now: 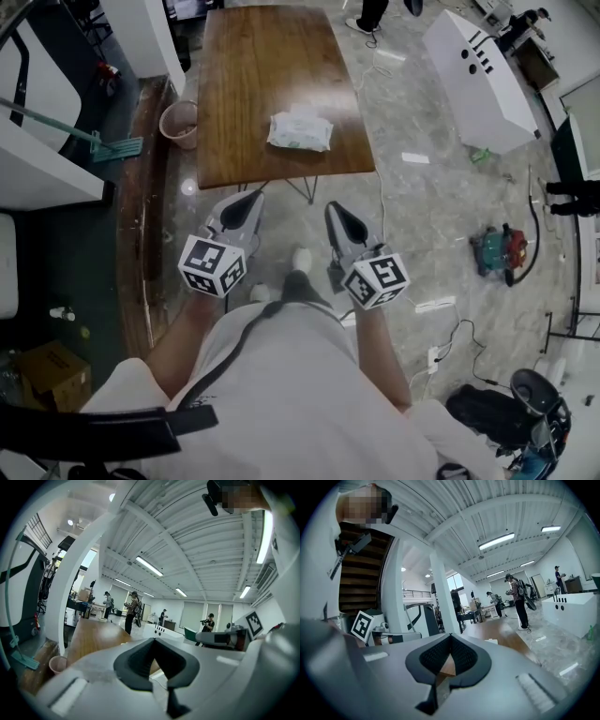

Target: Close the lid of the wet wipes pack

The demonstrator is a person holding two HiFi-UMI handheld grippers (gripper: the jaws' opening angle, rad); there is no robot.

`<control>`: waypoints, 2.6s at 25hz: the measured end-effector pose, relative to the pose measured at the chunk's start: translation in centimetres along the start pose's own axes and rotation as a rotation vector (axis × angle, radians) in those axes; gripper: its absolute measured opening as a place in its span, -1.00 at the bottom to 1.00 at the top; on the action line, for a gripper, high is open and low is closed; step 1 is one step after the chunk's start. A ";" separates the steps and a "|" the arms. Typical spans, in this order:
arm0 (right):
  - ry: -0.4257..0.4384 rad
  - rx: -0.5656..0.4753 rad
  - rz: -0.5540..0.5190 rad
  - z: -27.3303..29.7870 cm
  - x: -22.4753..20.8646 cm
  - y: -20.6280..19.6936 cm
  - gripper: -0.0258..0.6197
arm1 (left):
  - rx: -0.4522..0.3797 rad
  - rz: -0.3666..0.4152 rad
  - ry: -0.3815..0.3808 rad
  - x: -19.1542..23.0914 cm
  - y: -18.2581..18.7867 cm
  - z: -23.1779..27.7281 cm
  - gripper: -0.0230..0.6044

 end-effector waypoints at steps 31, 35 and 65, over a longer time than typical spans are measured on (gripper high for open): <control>0.286 0.095 -0.062 9.1 -15.9 3.3 -0.89 | 0.005 0.016 0.183 0.4 2.3 17.6 -0.92; 0.330 0.109 -0.069 9.4 -16.9 3.2 -0.89 | 0.012 0.013 0.222 0.5 1.8 18.7 -0.92; 0.280 0.189 -0.066 19.9 -21.5 0.6 -0.89 | 0.129 -0.043 0.220 10.1 -0.8 24.1 -0.92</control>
Point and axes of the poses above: the fingertips, and each gripper's own axes: z forward along the fingers, x to its left, y out of its top, the point moved 2 cm from there along -z, backward along the fingers, and after that the axes turned 1 degree about -z, right-handed, at the moved point
